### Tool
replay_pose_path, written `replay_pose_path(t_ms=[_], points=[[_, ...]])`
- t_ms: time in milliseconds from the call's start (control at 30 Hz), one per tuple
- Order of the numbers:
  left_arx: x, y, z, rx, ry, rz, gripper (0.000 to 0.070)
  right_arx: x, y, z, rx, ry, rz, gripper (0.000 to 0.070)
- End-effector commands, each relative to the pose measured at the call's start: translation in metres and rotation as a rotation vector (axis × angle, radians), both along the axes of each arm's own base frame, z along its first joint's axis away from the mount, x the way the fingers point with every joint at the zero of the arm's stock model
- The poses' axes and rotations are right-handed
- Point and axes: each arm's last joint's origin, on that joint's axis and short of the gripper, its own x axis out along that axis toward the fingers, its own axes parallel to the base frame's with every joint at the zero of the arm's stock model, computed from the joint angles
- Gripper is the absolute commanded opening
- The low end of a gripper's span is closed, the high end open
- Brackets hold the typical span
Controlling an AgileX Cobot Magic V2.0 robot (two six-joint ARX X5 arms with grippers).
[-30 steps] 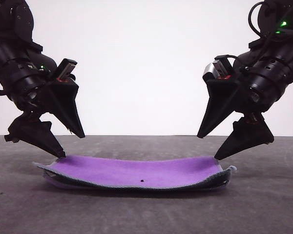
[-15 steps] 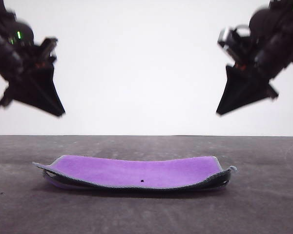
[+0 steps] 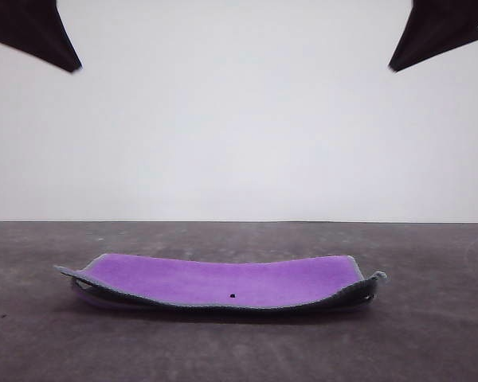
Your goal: Fold clothes
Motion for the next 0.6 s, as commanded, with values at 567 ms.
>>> replay_pose_path(t_ms=[567], points=[[-0.082,0.013,-0.088,-0.032,-0.006,0.203,0.0012,-0.063,-0.005,-0.107,0.302,0.204,-0.162,0.0]])
